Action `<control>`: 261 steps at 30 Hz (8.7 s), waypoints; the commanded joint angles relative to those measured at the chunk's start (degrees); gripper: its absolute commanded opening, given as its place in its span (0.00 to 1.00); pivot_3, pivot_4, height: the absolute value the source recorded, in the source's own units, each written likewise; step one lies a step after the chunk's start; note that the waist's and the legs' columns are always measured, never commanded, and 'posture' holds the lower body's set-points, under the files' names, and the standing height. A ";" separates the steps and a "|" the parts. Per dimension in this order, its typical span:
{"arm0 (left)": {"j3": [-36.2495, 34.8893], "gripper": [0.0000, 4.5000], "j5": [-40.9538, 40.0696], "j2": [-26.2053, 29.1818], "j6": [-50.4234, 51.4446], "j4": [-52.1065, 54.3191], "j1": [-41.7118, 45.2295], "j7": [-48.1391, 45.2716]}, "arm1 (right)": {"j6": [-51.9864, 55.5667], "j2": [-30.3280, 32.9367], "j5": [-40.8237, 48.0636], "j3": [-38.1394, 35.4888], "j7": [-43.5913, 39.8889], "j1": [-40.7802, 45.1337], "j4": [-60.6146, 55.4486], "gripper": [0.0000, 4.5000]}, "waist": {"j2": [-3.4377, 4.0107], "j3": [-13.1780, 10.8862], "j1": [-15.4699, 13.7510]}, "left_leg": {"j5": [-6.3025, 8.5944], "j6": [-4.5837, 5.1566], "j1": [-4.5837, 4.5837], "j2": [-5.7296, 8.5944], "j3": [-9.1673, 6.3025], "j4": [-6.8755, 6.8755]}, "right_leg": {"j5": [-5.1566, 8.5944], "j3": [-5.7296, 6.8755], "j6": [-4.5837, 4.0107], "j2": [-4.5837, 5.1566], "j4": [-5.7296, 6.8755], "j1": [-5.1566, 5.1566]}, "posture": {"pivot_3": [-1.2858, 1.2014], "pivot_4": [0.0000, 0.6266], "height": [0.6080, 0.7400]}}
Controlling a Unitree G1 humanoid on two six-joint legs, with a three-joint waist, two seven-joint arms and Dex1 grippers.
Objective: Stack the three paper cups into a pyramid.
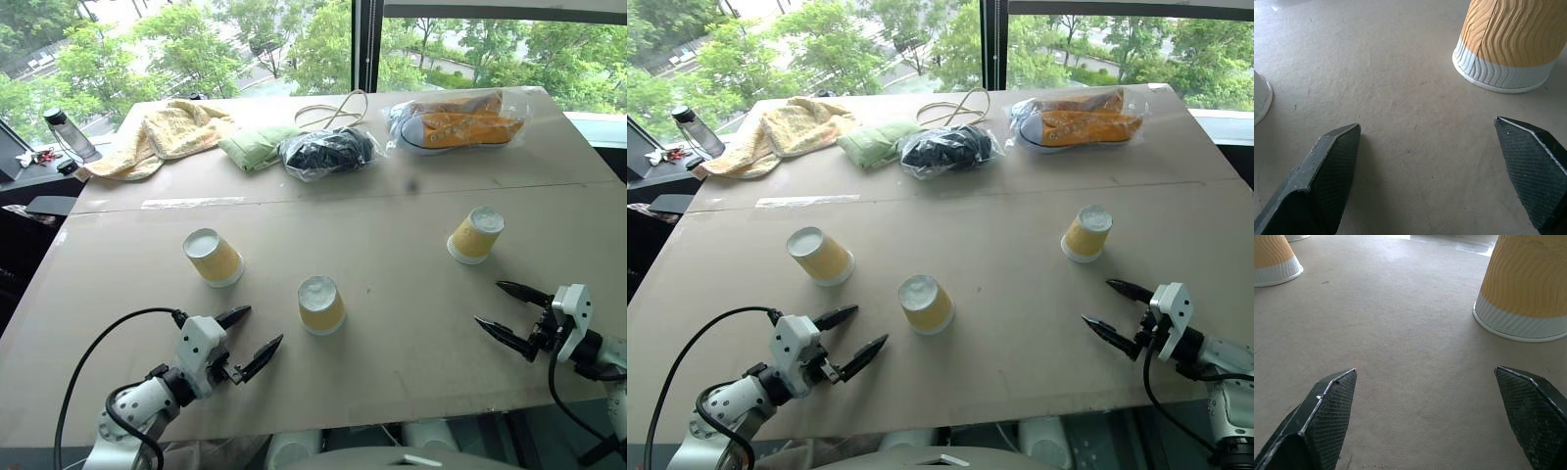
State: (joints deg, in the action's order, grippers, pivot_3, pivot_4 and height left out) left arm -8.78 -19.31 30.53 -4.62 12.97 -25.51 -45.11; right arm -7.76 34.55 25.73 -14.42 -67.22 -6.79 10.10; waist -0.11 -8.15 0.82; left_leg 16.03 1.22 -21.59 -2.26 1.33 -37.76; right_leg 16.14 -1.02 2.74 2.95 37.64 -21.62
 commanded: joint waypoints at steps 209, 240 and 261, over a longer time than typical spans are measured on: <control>-4.20 1.00 -9.43 -4.13 21.07 19.84 24.66 13.03 | 23.55 -18.42 -4.67 19.53 28.76 24.68 -22.75 0.99 | -0.80 -0.49 -0.03 | -0.04 -0.05 -1.10 -0.01 -0.18 -0.46 | -0.09 0.10 0.13 -0.17 0.36 -1.07 | 0.52 0.24 1.00; -10.05 1.00 10.06 -20.15 9.19 8.84 15.66 38.32 | 19.91 -4.46 14.69 10.55 4.52 13.58 -31.85 0.99 | -0.84 -0.45 -0.41 | 0.00 -0.01 -0.18 0.04 -0.27 -0.45 | -0.07 0.17 0.10 -0.10 0.24 0.00 | 0.52 0.24 1.00; -7.27 1.00 11.70 -16.45 -2.82 -6.47 24.51 34.34 | 18.12 -6.37 13.19 11.83 6.75 12.67 -32.45 0.99 | -0.82 -0.42 -0.48 | 0.00 -0.01 -0.19 0.04 -0.26 -0.44 | -0.08 0.19 0.11 -0.03 0.23 0.00 | 0.52 0.24 1.00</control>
State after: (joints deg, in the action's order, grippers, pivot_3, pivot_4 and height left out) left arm -16.55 -8.08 13.51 -7.07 7.79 -0.99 -10.21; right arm 11.58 28.40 38.71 -2.25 -60.69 5.83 -20.38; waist -0.93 -8.57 0.34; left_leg 16.03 1.21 -21.78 -2.22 1.07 -38.20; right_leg 16.06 -0.83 2.85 2.93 37.87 -21.62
